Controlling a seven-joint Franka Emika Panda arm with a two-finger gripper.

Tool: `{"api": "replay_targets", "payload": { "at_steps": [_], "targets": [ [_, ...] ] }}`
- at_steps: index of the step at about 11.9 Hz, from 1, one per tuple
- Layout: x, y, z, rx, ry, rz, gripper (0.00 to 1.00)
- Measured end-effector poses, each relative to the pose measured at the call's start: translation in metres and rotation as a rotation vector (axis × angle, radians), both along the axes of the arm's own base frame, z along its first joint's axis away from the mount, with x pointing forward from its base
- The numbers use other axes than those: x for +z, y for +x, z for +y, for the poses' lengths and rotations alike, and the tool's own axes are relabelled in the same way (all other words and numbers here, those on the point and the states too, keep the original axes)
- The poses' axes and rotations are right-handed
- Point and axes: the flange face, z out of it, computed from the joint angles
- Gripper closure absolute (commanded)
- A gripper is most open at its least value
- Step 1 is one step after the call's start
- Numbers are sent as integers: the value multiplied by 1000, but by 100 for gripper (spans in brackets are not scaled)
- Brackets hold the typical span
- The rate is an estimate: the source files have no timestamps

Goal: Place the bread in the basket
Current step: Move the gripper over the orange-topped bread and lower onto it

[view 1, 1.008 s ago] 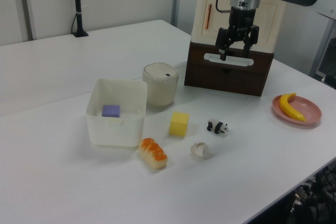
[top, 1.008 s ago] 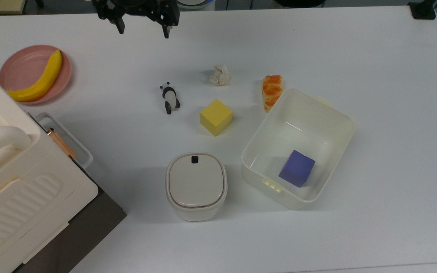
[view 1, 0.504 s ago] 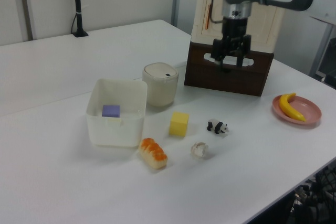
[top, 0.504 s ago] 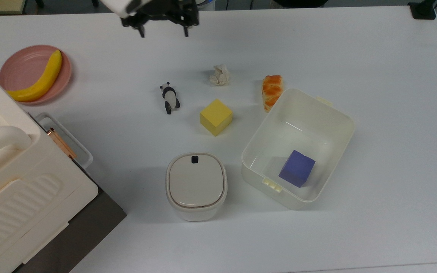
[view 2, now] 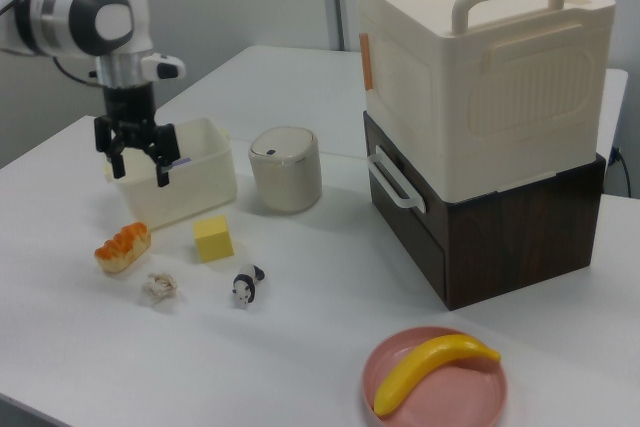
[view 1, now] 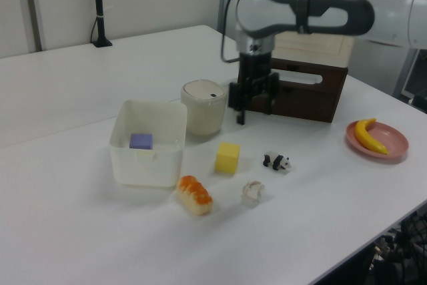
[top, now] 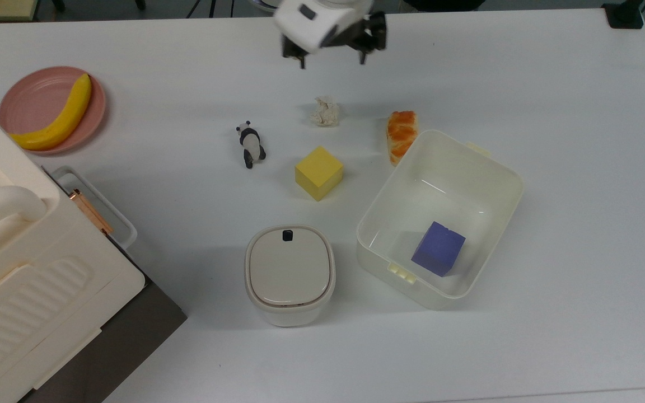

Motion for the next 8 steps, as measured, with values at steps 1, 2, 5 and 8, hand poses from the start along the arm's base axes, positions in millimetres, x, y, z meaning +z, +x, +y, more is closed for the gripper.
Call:
{"api": "replay_targets", "payload": {
  "at_steps": [1,2,5,8],
  "targets": [
    [-16,-3,22,-8,-3,-24,0],
    [-37,-9,43,0,-6,-34,0],
    [-88,-37,96,23,-19,-39,0],
    [-131,-65,138,21,-45,-37,0]
  ]
}}
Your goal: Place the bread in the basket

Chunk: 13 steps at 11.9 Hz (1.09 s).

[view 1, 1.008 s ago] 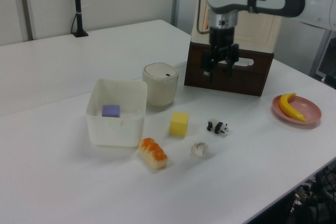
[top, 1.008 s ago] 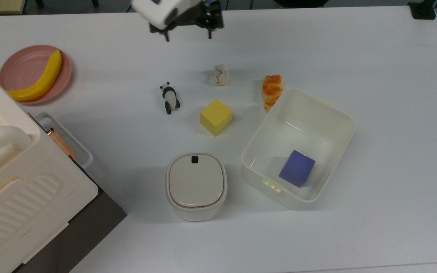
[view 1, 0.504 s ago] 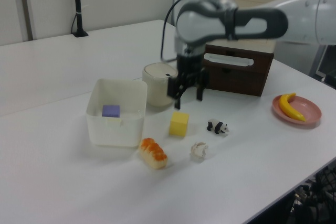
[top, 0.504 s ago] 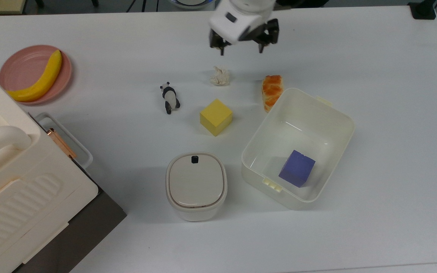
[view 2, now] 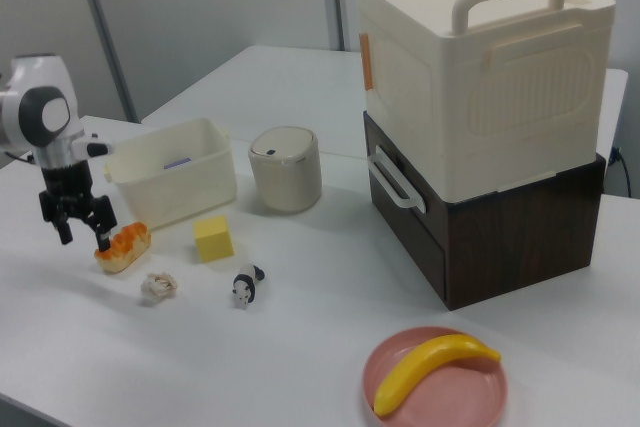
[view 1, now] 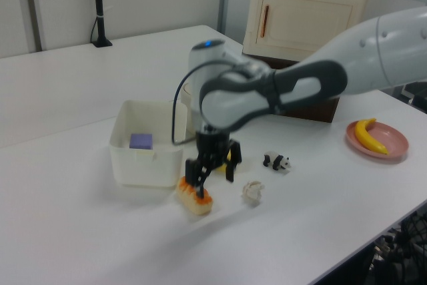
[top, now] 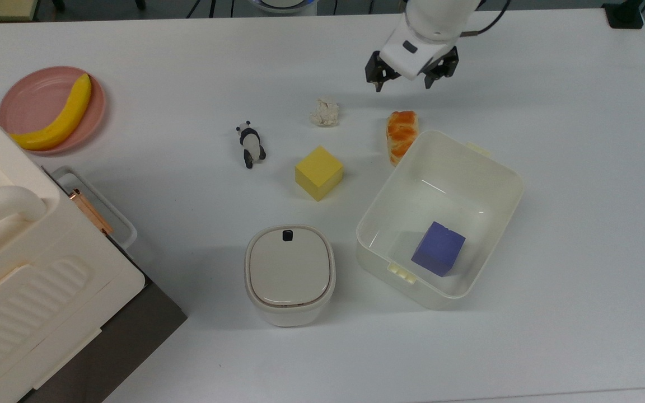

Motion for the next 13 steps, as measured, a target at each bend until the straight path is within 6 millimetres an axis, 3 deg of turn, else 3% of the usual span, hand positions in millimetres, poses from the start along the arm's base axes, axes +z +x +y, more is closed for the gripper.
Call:
{"api": "replay_targets", "payload": {
  "at_steps": [3,6,9,10,12,13],
  "targets": [
    [-39,2,0,-11,-51,14,0],
    [-46,10,-5,-12,-61,-4,0],
    [-57,19,6,-56,-55,-41,3],
    [-60,21,13,-54,-55,-44,35],
    [-58,25,25,-57,-52,-60,90],
    [-54,28,29,-51,-50,-71,100]
  ]
}}
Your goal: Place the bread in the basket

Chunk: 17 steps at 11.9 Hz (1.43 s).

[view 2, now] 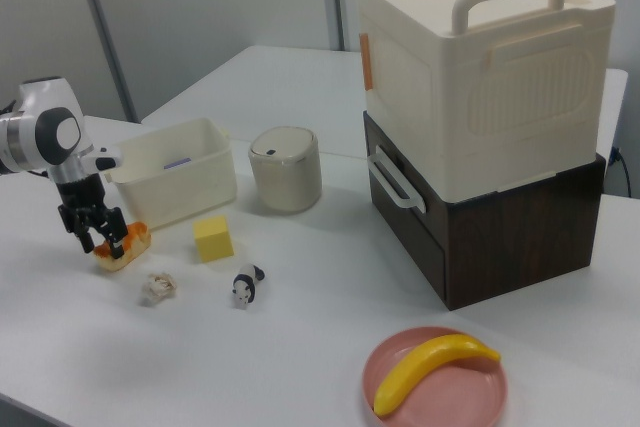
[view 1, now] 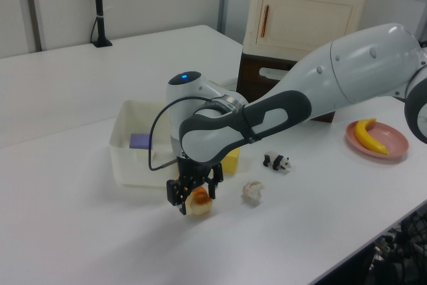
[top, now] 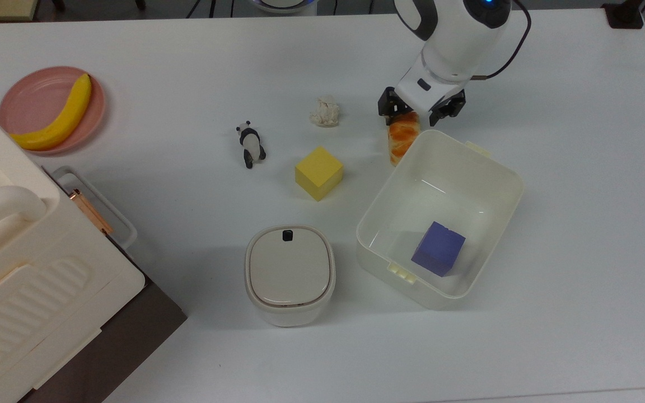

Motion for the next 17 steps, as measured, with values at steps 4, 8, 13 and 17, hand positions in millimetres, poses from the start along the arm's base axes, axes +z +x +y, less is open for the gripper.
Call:
{"api": "replay_targets", "payload": {
  "at_steps": [4,8,13,17],
  "targets": [
    [37,-2,-1,79,-11,17,100],
    [99,-22,-14,170,-22,70,100],
    [151,-1,-25,131,36,15,0],
    [76,13,-22,234,-33,122,0]
  ]
}}
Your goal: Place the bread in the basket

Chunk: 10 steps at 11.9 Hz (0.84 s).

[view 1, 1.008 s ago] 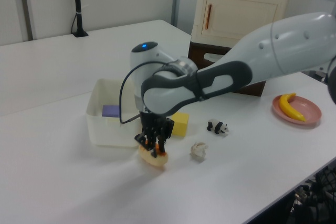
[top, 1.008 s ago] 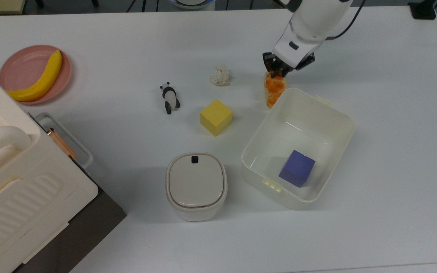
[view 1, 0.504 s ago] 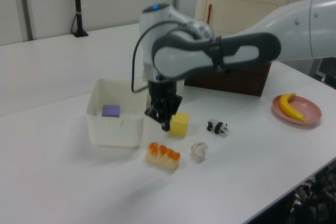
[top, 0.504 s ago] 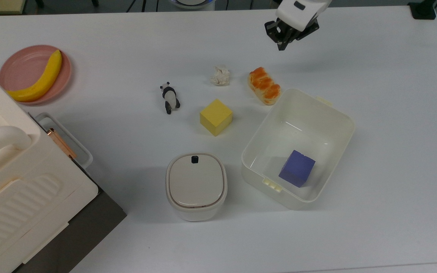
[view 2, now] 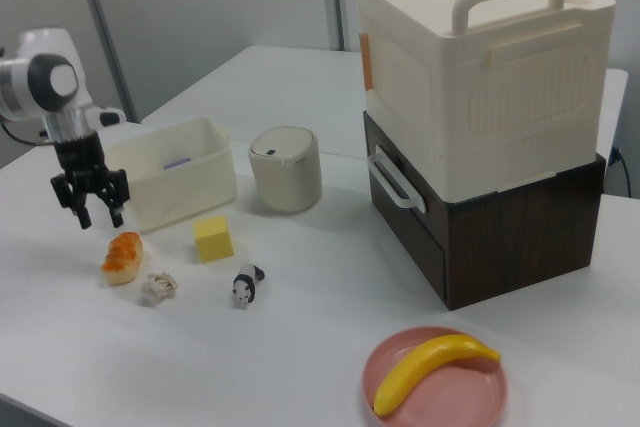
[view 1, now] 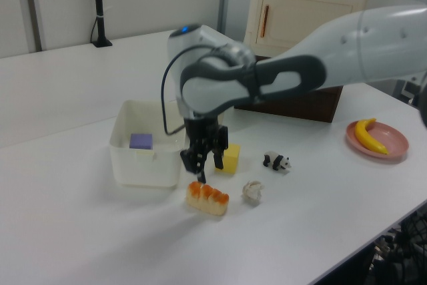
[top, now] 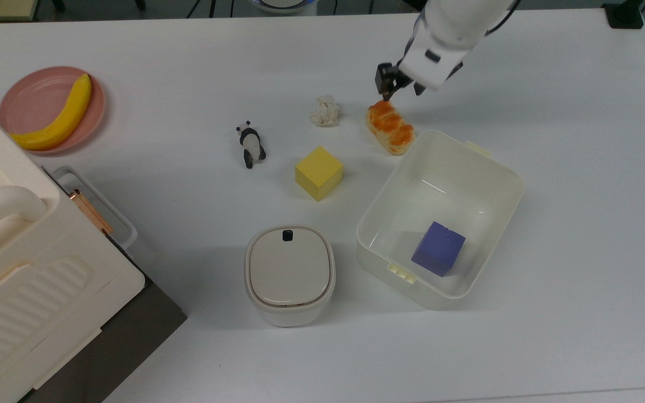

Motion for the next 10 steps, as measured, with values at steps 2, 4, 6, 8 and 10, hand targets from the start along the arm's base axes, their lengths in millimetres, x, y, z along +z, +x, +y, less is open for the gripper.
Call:
{"api": "replay_targets", "payload": {
  "at_steps": [2,4,6,8,10],
  "targets": [
    [-33,5,3,17,-19,27,0],
    [-59,9,5,28,-32,37,35],
    [-78,10,9,35,-39,51,100],
    [-84,7,14,51,-50,54,100],
    [-79,7,19,66,-45,45,100]
  ]
}}
